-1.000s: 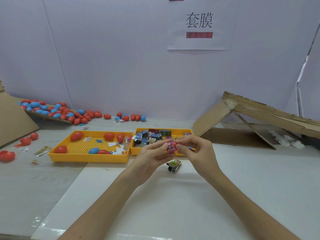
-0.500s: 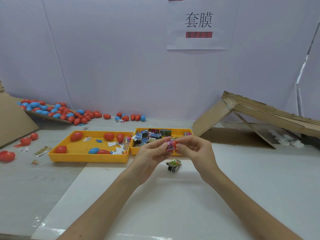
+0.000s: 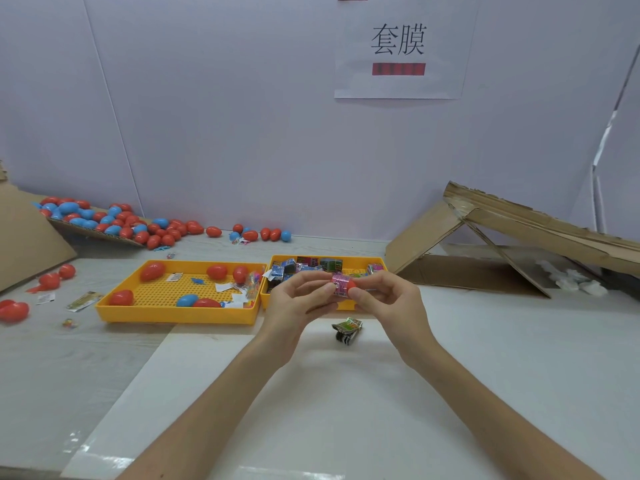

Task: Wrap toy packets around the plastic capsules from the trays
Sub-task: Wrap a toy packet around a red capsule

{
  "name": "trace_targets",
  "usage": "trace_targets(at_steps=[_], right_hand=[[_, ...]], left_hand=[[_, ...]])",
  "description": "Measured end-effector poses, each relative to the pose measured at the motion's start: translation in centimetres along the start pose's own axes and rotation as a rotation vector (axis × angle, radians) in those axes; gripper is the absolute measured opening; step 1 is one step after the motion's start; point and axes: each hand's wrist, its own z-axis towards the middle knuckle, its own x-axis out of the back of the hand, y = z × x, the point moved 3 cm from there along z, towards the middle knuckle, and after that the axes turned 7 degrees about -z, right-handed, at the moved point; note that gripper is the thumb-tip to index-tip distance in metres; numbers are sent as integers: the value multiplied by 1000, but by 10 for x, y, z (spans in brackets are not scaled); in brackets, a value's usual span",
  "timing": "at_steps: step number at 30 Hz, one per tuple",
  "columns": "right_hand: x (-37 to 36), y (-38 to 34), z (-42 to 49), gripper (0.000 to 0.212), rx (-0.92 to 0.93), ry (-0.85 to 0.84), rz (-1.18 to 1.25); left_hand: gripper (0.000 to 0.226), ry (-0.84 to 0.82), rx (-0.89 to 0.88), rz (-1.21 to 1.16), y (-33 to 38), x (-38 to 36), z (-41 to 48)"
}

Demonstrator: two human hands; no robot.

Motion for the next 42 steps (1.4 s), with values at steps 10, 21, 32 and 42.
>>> trace_targets(at_steps=[10, 21, 32, 42], right_hand=[[-1, 0, -1, 15, 97, 39, -90], [-1, 0, -1, 16, 116, 23, -113], [1, 0, 0, 12, 103, -6, -100], [1, -2, 0, 15, 64, -17, -35]], left_hand=[[12, 48, -38, 155, -3, 4, 2], [9, 23, -38, 190, -4, 2, 1], [6, 26, -76, 213, -4, 1, 2], [3, 17, -97, 198, -3, 1, 2]])
